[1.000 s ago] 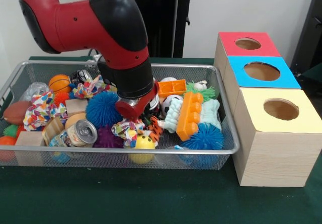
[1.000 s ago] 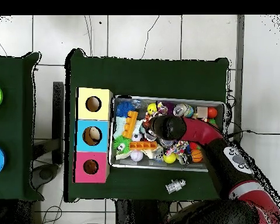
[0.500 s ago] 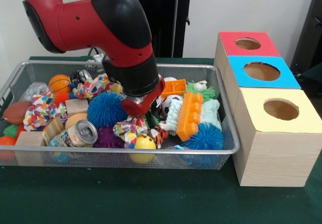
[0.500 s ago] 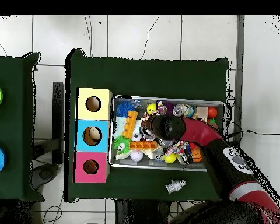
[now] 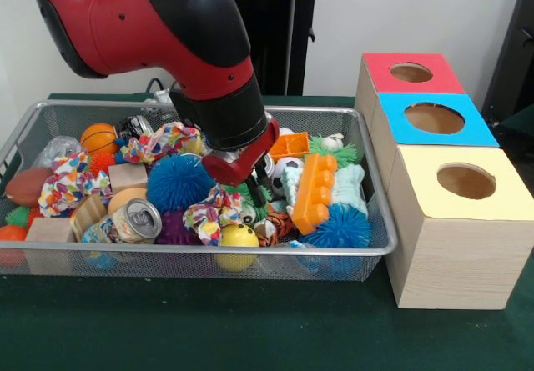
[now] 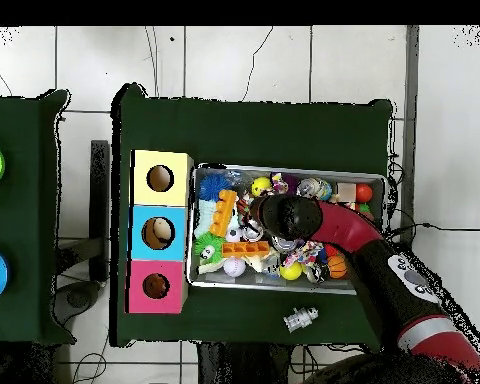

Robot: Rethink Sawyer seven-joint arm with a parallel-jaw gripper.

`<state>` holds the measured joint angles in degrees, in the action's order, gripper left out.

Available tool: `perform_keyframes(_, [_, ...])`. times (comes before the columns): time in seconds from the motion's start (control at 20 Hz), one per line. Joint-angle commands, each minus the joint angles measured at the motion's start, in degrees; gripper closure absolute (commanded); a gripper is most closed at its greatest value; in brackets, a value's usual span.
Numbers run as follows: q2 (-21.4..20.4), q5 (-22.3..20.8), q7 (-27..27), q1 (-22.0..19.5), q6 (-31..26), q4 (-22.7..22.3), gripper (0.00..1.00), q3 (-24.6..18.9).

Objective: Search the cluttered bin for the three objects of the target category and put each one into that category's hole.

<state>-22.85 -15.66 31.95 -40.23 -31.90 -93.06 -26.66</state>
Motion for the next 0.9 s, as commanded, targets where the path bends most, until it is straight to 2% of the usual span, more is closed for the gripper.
perform_keyframes(0.05, [0.3,2.4,7.7,-1.1,-1.7,-2.9,1.00,-4.4])
perform_keyframes(0.25, [1.0,1.6,7.0,-1.6,0.6,-2.8,1.00,-4.9])
perform_keyframes(0.3, [1.0,1.1,6.6,-1.6,0.7,-2.7,0.00,-4.9])
perform_keyframes(0.5, [2.9,1.0,6.7,-2.7,2.4,-2.0,0.00,-4.7])
perform_keyframes(0.6, [2.9,-3.3,2.9,-1.4,2.0,0.0,0.00,-3.0])
perform_keyframes(0.9, [2.9,-5.1,3.0,-1.6,5.1,0.5,0.00,-3.3])
